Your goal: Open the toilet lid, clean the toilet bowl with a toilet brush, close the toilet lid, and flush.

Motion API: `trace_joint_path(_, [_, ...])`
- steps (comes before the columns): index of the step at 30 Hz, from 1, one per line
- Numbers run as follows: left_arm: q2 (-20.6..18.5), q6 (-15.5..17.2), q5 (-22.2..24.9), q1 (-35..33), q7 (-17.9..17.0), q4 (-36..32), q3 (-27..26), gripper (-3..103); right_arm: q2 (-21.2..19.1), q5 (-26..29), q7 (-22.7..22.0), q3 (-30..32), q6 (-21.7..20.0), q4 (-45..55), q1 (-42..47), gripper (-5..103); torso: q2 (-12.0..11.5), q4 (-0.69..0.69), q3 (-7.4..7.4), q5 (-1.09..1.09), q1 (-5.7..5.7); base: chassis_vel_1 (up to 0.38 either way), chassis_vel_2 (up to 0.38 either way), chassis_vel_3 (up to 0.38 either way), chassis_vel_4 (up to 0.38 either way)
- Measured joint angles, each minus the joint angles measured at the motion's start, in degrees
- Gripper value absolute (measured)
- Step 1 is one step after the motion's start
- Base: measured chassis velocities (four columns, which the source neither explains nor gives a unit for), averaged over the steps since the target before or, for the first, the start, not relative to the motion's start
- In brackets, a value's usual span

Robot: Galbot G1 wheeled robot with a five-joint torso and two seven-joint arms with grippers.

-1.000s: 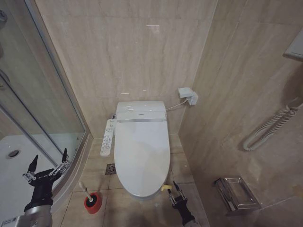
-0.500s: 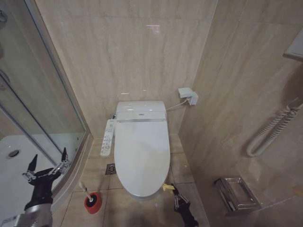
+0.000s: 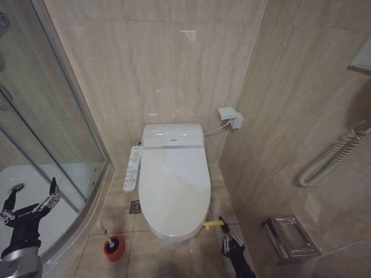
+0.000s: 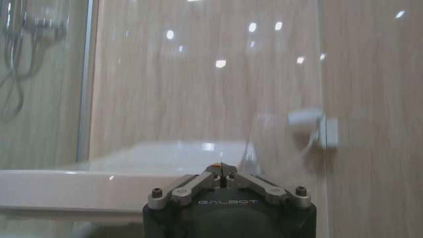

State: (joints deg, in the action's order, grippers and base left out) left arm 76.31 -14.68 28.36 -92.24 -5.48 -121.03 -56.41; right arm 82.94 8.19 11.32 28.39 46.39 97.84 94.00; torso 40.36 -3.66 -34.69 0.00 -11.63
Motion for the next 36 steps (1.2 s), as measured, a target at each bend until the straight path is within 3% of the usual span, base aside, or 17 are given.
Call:
trace_joint_path(8, [0.15,0.07,-1.25,0.91,0.06,2.52,1.44,100,-4.1,3.13,-1.5,-1.54,-7.27,13.9,-2.82,1,0.0,-0.01,0.0,0.0,0.0,0.0,0.0,0.0,0.0])
trace_joint_path(12, [0.16,-0.09,-2.25,1.13,0.08,4.55,2.24,100,-10.69,6.42,-1.56,-2.06,-12.66,17.37,-10.44,1,0.0,0.0,0.0,0.0,0.0,0.0,0.0,0.0,0.0])
trace_joint_path(14, [0.14,-0.17,-2.5,1.21,0.09,5.01,2.4,100,-11.92,7.57,-1.55,-2.2,-13.73,17.34,-12.37,1,0.0,0.0,0.0,0.0,0.0,0.0,0.0,0.0,0.0])
trace_joint_path(17, [0.1,-0.44,-3.33,1.37,0.1,6.25,2.76,100,-16.34,11.58,-1.51,-2.91,-16.55,14.58,-20.05,1,0.0,0.0,-0.01,0.01,0.0,0.0,0.0,0.0,0.0])
trace_joint_path(23, [0.23,-0.85,-4.52,1.11,0.13,7.57,2.95,100,-19.6,15.66,-1.06,-4.94,-19.24,6.67,-32.58,1,0.0,0.02,-0.01,0.02,0.0,0.0,0.0,0.0,0.0])
trace_joint_path(26, [0.4,-1.11,-5.24,1.14,0.15,8.82,2.84,100,-21.02,20.47,-1.15,-8.82,-22.06,1.09,-41.93,1,0.0,-0.01,0.0,0.0,0.0,0.0,0.0,0.0,0.0])
trace_joint_path(36, [0.4,-1.66,-5.77,1.14,0.26,10.66,2.17,100,-18.71,23.8,-0.02,-13.62,-23.53,-12.68,-59.15,1,0.0,0.01,-0.01,-0.01,-0.01,0.0,0.0,0.0,0.0])
